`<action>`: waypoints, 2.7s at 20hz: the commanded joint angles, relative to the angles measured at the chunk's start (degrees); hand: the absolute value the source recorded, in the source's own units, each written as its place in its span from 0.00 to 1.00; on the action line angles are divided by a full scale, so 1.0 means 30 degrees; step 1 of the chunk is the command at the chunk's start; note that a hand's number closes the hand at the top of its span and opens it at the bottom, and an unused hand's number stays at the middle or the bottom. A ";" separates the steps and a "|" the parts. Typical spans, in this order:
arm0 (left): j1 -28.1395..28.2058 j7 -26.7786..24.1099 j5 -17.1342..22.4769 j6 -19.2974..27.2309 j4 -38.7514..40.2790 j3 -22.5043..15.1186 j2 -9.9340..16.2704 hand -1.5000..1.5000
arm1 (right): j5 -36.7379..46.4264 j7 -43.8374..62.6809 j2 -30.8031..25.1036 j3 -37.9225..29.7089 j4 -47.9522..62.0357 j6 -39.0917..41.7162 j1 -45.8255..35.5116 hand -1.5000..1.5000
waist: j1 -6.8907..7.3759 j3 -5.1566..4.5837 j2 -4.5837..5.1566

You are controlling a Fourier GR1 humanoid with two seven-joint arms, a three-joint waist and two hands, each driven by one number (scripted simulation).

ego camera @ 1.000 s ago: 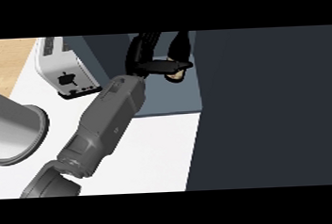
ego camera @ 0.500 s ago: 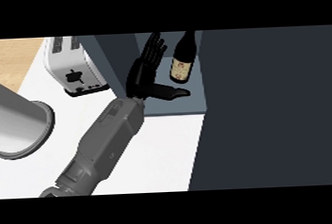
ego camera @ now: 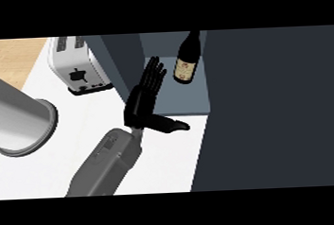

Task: Pick up the wine, place it into the cabinet and close the cabinet

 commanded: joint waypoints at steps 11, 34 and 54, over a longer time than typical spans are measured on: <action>0.8520 0.0541 0.0534 -0.1228 -0.8288 -0.0946 0.2843 0.00 | -0.0031 0.1768 -0.1666 0.0382 -0.3882 0.1269 0.0915 0.00 | -0.0354 -0.0004 0.0225; 1.2924 0.0631 0.3193 -0.4759 -1.2755 0.4441 0.8692 0.00 | 0.0162 0.2351 -0.2640 0.4609 -0.3933 0.5334 -0.1431 1.00 | -0.0107 -0.0020 0.0243; 1.1769 0.1295 0.4658 -0.7921 -1.0397 0.6942 1.0838 0.00 | -0.1300 0.5553 0.1864 0.5460 -0.0497 0.5513 -0.7819 1.00 | 0.0857 -0.0122 0.0474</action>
